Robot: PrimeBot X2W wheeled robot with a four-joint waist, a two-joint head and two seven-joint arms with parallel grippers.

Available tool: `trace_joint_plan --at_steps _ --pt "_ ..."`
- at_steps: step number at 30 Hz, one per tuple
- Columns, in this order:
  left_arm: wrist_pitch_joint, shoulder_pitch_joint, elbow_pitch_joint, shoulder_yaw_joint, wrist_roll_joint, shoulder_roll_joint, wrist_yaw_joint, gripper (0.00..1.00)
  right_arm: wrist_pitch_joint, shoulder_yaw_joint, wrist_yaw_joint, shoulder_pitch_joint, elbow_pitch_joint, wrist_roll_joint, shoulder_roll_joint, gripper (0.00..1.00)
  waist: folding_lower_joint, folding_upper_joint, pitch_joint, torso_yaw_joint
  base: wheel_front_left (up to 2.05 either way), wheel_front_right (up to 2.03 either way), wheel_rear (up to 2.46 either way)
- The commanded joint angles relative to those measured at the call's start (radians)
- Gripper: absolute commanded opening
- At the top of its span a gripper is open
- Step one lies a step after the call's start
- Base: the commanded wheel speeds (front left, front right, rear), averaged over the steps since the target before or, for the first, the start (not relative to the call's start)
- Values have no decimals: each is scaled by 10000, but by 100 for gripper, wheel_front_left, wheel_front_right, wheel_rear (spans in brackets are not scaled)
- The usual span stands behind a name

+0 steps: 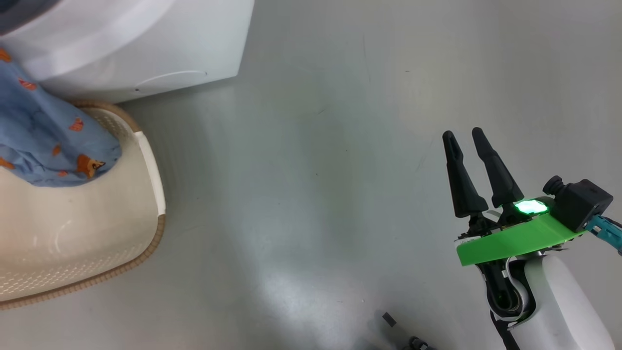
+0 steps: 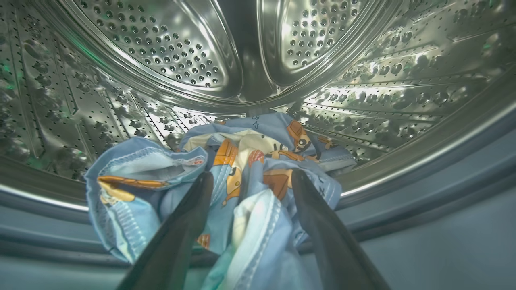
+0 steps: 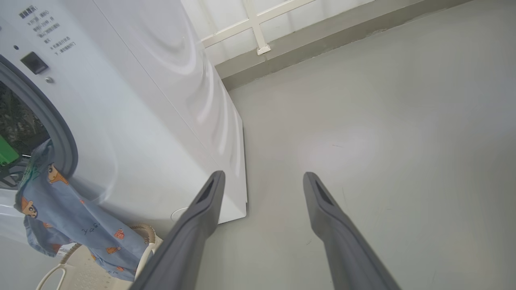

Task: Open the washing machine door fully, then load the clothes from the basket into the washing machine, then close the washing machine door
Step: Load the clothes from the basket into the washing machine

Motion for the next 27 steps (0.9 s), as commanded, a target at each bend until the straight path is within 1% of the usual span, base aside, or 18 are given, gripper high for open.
trace_joint_plan --at_steps 1,6,11,18,27 --pt "-124 -72 -162 29 -143 367 -9 100 -49 109 16 124 -211 94 -113 100 0 0 -13 60 0 0 0" --pt "-181 88 -305 84 -321 287 -45 100 -49 82 16 123 -231 72 -145 100 0 0 -54 168 0 0 0" --pt "-192 385 -934 164 -454 191 -58 100 -49 7 16 151 -244 55 -196 100 0 0 -105 296 0 0 0" --pt "-195 1540 -2551 625 -853 -164 -88 100 -49 -95 16 206 -242 4 -324 100 0 0 -364 592 0 0 0" --pt "-196 3520 -4675 1230 -869 -688 -116 100 -49 -225 16 287 -280 -61 -564 100 0 0 -712 941 0 0 0"
